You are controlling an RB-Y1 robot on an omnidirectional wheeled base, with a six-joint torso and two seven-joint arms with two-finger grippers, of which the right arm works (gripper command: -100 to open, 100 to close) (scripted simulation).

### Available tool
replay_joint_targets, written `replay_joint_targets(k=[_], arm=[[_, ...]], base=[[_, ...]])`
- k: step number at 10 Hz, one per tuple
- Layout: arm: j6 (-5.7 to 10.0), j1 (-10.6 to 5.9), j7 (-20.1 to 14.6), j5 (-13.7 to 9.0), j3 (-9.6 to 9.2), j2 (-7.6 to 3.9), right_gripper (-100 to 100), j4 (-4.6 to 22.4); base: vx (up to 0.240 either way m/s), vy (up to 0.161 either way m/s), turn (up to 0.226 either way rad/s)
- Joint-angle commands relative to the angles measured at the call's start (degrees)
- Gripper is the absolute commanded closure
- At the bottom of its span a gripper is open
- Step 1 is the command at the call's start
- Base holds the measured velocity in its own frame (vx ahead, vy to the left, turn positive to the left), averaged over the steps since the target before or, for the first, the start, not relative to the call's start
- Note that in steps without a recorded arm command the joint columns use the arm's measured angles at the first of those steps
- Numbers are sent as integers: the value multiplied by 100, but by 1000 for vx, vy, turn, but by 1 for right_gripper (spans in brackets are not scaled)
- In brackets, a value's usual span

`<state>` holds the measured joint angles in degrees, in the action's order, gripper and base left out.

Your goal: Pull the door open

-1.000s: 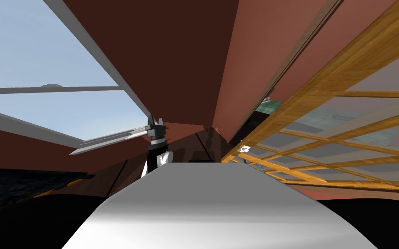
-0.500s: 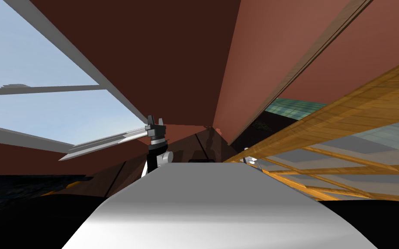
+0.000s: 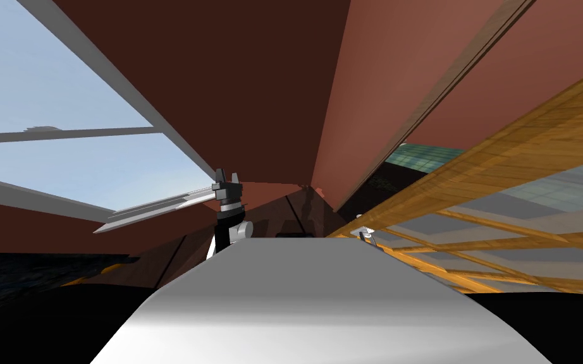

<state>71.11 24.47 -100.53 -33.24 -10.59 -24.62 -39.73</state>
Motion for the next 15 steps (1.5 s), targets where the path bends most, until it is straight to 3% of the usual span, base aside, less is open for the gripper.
replay_joint_targets(k=[1, 9, 10, 15], arm=[[22, 2, -2, -3, 6, -1, 100, -7], [410, 230, -188, 441, -499, -218, 100, -77], [335, 226, -154, 413, -471, -191, 100, -107], [559, 282, -171, 709, -752, -263, 100, -146]], base=[[0, 0, 0], [-193, -12, 41], [-88, -1, 12], [-185, -39, 39]])
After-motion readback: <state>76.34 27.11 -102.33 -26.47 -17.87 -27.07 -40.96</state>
